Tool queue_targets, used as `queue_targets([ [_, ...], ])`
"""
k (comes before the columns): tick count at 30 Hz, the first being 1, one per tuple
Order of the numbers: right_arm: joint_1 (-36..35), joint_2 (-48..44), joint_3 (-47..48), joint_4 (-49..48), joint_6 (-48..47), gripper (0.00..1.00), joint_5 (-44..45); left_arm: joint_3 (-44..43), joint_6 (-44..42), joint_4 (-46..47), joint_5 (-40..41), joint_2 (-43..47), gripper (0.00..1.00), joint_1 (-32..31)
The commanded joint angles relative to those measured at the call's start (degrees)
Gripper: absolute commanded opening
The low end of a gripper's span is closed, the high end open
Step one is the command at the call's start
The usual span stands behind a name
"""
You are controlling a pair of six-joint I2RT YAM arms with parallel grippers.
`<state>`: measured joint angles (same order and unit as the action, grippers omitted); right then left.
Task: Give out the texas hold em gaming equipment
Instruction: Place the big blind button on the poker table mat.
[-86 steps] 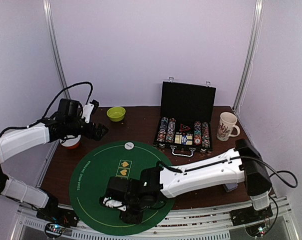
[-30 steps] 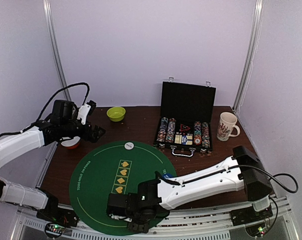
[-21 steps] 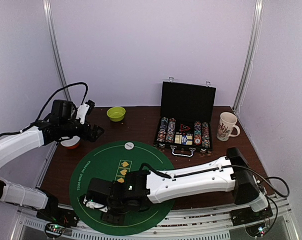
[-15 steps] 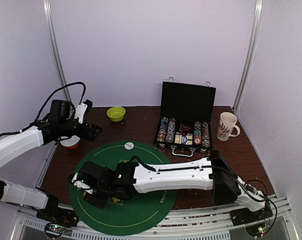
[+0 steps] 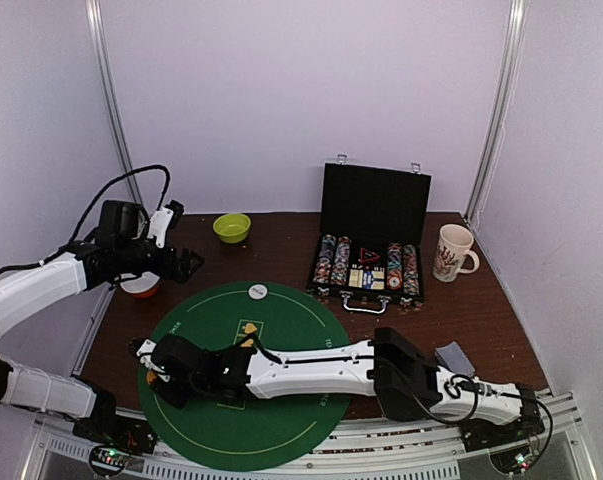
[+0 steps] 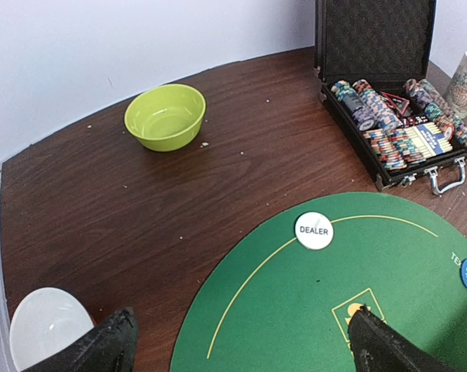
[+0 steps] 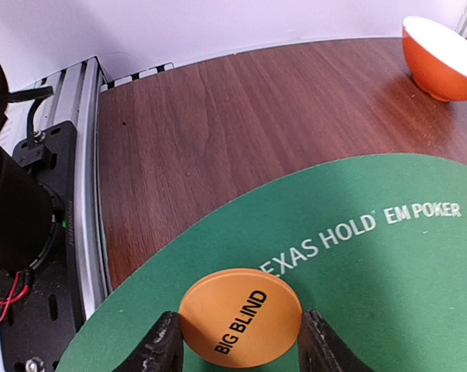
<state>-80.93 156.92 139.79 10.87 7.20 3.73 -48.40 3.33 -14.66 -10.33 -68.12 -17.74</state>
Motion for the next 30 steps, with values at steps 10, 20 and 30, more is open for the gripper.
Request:
queue_targets([
  [10,0.5,4.7,3.7,-3.7,0.5,0.36,7.5,0.5,0.3,2.0,-1.3,1.7,0.98,0.7],
  [20,0.8,6.0,3.8,-1.7,-0.2,0.46,6.8,0.6,0.2,2.0,-1.4,1.9,0.98,0.9],
  [30,0.7,6.6,3.0,-0.4,-0.7,0.63,4.8,0.7,0.0,2.0,-1.5,2.1,0.98,0.9],
])
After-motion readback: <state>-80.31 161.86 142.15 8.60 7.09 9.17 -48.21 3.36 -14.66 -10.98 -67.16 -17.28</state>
